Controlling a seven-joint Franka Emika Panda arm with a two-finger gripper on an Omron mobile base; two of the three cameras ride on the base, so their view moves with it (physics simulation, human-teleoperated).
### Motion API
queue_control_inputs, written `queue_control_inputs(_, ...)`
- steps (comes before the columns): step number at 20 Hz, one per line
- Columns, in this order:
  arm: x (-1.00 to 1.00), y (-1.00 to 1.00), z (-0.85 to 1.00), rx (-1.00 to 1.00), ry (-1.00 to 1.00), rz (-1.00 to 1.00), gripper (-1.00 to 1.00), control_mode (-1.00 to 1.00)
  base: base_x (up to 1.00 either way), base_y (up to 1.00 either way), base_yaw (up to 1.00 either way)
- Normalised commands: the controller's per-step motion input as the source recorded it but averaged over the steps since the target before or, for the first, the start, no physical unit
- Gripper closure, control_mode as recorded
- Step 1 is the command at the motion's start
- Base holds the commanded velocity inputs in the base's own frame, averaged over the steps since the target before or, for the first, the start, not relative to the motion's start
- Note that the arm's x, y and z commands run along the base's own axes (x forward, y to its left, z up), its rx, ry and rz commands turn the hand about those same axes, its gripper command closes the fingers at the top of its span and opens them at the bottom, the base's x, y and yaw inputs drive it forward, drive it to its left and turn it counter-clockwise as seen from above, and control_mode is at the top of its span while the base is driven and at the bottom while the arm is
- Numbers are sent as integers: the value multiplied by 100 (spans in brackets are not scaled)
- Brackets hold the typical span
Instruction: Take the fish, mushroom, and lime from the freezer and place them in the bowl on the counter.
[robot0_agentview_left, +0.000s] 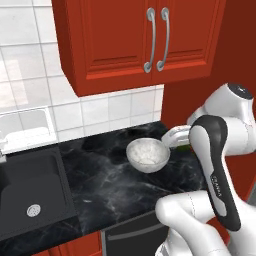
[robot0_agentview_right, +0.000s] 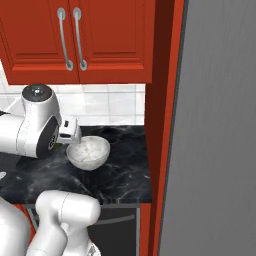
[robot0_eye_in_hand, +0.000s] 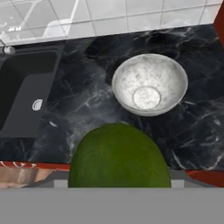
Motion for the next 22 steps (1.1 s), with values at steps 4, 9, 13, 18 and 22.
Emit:
queue_control_inputs(4,18,0,-36,0,7,0,100,-100,0,0,0)
queue_control_inputs(9,35,0,-44,0,19,0,100,-100,0,0,0)
queue_control_inputs(13,37,0,-35,-2,8,-3,100,-100,0,0,0)
queue_control_inputs(18,45,0,-25,-3,4,-6,100,-100,0,0,0)
queue_control_inputs(22,39,0,-30,-2,4,-4,100,-100,0,0,0)
